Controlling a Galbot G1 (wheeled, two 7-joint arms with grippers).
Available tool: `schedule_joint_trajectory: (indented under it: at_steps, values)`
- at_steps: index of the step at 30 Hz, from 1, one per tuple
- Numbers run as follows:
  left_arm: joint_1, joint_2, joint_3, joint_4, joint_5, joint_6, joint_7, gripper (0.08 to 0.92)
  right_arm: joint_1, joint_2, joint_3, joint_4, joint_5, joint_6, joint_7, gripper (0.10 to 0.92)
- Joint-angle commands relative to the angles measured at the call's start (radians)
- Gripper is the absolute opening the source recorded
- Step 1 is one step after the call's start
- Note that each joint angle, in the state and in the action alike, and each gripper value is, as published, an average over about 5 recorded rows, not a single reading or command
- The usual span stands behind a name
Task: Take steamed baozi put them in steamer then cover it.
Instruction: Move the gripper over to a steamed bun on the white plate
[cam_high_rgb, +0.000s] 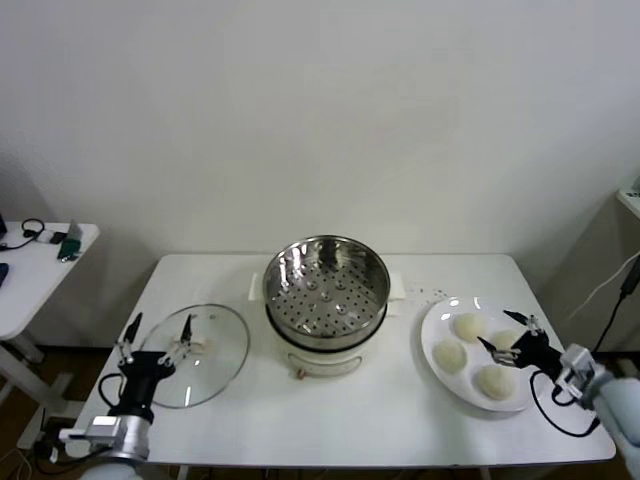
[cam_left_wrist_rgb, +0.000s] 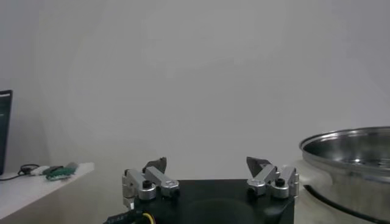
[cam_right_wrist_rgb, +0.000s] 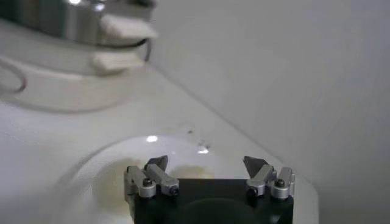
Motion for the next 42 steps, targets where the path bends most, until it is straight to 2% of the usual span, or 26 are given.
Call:
schedule_joint_trajectory:
  at_steps: [1,7,15,28,42]
  values:
    - [-0.001,0.022,-0.002,0.01,-0.017,0.002,-0.009,0.823,0.616,-0.229,-0.613,-0.209,-0.103,-0.064,-0.291,0.823]
    - [-0.002,0.033,-0.003,0.009,-0.018,0.007,-0.009,0.823,1.021,-0.175,-1.104,-0.354,-0.057,-0.045,-0.329,0.823]
    - [-0.002,0.042,-0.005,0.004,-0.018,0.015,-0.01,0.823,1.244,-0.051,-1.43,-0.507,-0.016,-0.018,-0.357,0.823]
    - [-0.009,0.064,-0.012,0.007,-0.02,0.025,-0.012,0.823,1.217,0.134,-1.454,-0.674,-0.024,-0.01,-0.346,0.823]
    - [-0.016,0.085,-0.017,0.01,-0.026,0.033,-0.012,0.823,1.155,0.215,-1.424,-0.72,-0.049,-0.003,-0.341,0.823]
